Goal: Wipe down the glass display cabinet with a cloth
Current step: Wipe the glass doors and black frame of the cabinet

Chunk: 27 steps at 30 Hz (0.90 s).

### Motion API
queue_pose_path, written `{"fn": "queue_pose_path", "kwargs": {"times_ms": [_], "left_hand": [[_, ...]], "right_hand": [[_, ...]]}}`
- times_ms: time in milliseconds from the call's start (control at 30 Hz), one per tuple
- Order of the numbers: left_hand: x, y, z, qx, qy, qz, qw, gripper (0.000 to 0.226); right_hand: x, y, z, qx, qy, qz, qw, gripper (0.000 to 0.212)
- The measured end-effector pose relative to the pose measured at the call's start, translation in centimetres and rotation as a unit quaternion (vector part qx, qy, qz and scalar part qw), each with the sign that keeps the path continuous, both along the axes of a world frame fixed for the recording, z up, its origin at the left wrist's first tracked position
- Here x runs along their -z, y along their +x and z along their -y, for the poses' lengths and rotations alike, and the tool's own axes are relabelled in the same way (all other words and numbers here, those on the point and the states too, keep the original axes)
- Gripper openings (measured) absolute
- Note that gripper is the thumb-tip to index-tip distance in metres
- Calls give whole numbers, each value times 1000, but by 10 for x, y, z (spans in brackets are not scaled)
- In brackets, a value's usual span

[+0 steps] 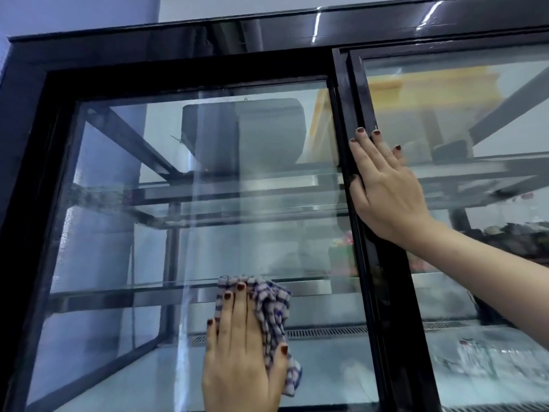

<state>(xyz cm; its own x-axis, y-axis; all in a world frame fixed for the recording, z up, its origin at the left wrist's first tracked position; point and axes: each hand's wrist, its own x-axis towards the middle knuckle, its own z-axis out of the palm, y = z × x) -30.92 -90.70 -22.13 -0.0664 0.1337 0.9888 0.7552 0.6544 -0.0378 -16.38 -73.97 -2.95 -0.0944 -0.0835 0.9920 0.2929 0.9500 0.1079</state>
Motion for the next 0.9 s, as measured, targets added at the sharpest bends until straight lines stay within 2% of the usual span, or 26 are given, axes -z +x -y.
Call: {"fn": "queue_pose_path", "kwargs": {"times_ms": [100, 233, 333, 500, 600, 733, 900], "left_hand": [[-6, 9, -13, 2, 15, 4, 1000, 66], [-60, 22, -35, 10, 17, -33, 999, 69], [-135, 32, -53, 28, 33, -44, 998, 72], [-294, 33, -68, 0, 72, -39, 997, 67], [-349, 34, -71, -5, 86, -16, 996, 64], [-348, 36, -77, 15, 69, -42, 997, 56], [-279, 45, -91, 38, 0, -101, 994, 55]], "right_hand": [[3, 2, 1, -8, -8, -5, 1000, 60], [5, 3, -3, -14, -66, -44, 997, 65], [6, 2, -5, -20, -93, -61, 994, 66], [7, 1, -7, -25, -85, -65, 994, 62], [7, 2, -10, -39, -80, -70, 994, 54], [7, 4, -12, -62, -88, -83, 991, 54], [7, 6, -13, -31, -94, -65, 993, 53]]}}
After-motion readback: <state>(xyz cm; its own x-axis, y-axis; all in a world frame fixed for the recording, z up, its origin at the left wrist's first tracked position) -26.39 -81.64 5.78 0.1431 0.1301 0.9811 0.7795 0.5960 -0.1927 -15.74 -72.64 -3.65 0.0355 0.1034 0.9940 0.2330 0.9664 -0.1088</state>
